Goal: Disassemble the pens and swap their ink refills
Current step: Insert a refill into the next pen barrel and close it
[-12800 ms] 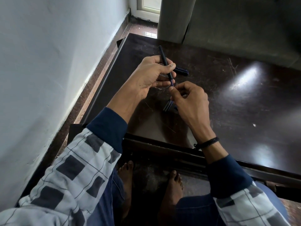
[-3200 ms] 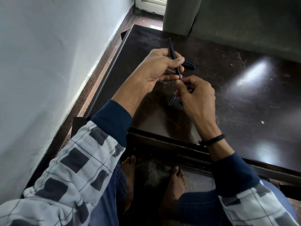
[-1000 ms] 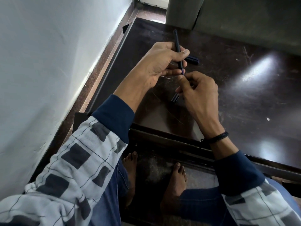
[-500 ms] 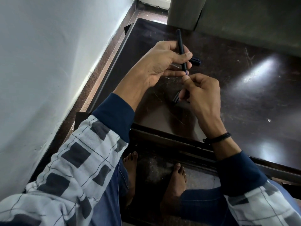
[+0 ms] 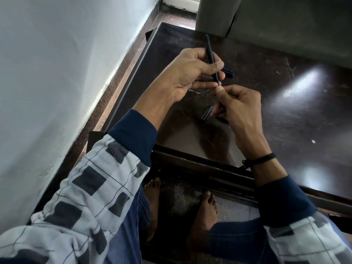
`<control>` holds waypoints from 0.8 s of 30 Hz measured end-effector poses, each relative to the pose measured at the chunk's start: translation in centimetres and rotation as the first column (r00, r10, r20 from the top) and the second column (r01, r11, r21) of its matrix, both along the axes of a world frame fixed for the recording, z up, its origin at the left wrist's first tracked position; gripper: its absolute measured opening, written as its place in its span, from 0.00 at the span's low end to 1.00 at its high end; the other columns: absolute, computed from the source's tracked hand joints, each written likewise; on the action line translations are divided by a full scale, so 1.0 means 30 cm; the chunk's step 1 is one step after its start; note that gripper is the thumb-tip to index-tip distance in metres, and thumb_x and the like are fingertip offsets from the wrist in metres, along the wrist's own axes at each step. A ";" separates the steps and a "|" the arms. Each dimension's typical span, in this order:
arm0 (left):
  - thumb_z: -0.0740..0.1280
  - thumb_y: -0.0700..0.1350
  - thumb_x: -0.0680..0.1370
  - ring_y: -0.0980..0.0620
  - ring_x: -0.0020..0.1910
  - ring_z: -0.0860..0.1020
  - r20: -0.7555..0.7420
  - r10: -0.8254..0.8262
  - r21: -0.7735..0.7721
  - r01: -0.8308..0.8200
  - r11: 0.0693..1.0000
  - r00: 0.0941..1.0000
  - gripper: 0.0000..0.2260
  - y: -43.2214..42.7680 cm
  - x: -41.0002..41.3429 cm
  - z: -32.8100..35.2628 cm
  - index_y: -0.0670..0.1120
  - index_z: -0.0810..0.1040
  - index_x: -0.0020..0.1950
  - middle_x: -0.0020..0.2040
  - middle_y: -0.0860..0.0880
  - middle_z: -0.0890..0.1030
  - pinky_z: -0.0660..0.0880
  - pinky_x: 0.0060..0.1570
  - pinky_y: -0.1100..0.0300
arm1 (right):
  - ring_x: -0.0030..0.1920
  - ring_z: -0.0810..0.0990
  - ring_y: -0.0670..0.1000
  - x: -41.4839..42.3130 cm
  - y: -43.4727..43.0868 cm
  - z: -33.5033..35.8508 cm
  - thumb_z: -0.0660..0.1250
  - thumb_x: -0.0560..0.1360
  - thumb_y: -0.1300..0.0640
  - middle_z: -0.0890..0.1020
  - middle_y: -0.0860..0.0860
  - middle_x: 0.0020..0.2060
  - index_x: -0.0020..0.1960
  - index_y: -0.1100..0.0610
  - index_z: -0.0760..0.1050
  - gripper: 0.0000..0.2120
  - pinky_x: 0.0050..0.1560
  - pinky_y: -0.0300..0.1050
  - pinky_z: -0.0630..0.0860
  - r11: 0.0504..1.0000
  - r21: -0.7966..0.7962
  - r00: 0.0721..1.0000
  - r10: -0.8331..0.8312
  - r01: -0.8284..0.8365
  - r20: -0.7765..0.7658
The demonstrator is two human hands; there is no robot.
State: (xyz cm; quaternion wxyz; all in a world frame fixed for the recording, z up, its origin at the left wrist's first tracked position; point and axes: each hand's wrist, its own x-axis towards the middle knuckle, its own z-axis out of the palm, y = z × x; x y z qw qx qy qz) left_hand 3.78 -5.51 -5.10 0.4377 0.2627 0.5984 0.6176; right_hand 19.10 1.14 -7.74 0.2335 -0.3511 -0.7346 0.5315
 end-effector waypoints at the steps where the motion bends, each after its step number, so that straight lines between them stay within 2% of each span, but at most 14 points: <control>1: 0.71 0.38 0.80 0.46 0.42 0.86 0.005 0.019 0.002 -0.019 1.000 1.000 0.02 -0.001 -0.006 -0.001 0.42 0.80 0.51 0.42 0.43 0.86 0.82 0.42 0.58 | 0.32 0.81 0.50 0.001 0.007 0.006 0.67 0.83 0.49 0.83 0.52 0.30 0.46 0.53 0.83 0.12 0.38 0.45 0.78 1.000 -0.005 1.000 0.011 -0.011 0.003; 4: 0.72 0.38 0.79 0.46 0.42 0.87 0.006 0.096 -0.002 -0.096 0.995 0.995 0.02 -0.010 -0.037 0.005 0.42 0.81 0.51 0.42 0.43 0.86 0.82 0.41 0.59 | 0.35 0.84 0.49 0.012 0.042 0.009 0.67 0.83 0.45 0.85 0.52 0.32 0.47 0.51 0.84 0.13 0.43 0.46 0.82 1.000 0.004 0.999 0.000 0.000 0.040; 8: 0.72 0.38 0.79 0.47 0.42 0.87 0.013 0.155 -0.008 -0.155 0.988 0.988 0.02 -0.023 -0.068 0.010 0.42 0.81 0.51 0.42 0.43 0.86 0.82 0.42 0.59 | 0.41 0.86 0.46 0.029 0.084 -0.014 0.69 0.80 0.45 0.86 0.46 0.36 0.47 0.49 0.84 0.09 0.52 0.56 0.84 0.974 0.226 0.966 -0.081 0.024 0.247; 10: 0.73 0.38 0.79 0.47 0.41 0.86 0.019 0.151 -0.016 -0.151 0.988 0.988 0.02 -0.021 -0.065 0.009 0.42 0.81 0.51 0.42 0.43 0.86 0.82 0.42 0.59 | 0.46 0.85 0.49 0.031 0.084 -0.019 0.71 0.79 0.48 0.86 0.44 0.41 0.49 0.48 0.84 0.05 0.52 0.53 0.82 0.944 0.318 0.913 -0.056 -0.083 0.404; 13: 0.72 0.38 0.79 0.47 0.40 0.86 0.017 0.139 -0.028 -0.138 0.990 0.990 0.02 -0.014 -0.058 0.006 0.42 0.81 0.51 0.41 0.44 0.86 0.83 0.42 0.59 | 0.53 0.83 0.54 0.026 0.067 -0.034 0.72 0.79 0.51 0.84 0.48 0.50 0.54 0.48 0.85 0.06 0.48 0.45 0.74 0.878 0.401 0.804 -0.030 -0.263 0.594; 15: 0.72 0.38 0.79 0.48 0.40 0.86 0.021 0.143 -0.029 -0.143 0.989 0.989 0.02 -0.014 -0.058 0.006 0.42 0.81 0.51 0.40 0.44 0.86 0.83 0.42 0.58 | 0.56 0.82 0.56 0.021 0.062 -0.045 0.72 0.78 0.52 0.84 0.49 0.55 0.55 0.49 0.85 0.07 0.49 0.45 0.73 0.845 0.438 0.782 -0.039 -0.306 0.622; 18: 0.72 0.38 0.79 0.47 0.40 0.86 0.023 0.148 -0.027 -0.148 0.989 0.989 0.03 -0.016 -0.060 0.007 0.41 0.81 0.52 0.40 0.44 0.86 0.83 0.42 0.58 | 0.57 0.82 0.55 0.020 0.064 -0.044 0.72 0.78 0.51 0.84 0.49 0.56 0.56 0.49 0.84 0.08 0.50 0.46 0.73 0.838 0.447 0.791 -0.030 -0.313 0.611; 24: 0.71 0.38 0.80 0.48 0.40 0.86 0.011 0.146 -0.026 -0.146 0.989 0.989 0.03 -0.018 -0.058 0.007 0.41 0.81 0.53 0.40 0.44 0.86 0.84 0.43 0.58 | 0.49 0.80 0.50 0.026 0.061 -0.034 0.74 0.77 0.50 0.82 0.47 0.47 0.48 0.50 0.83 0.04 0.45 0.46 0.73 0.825 0.485 0.851 -0.009 -0.290 0.526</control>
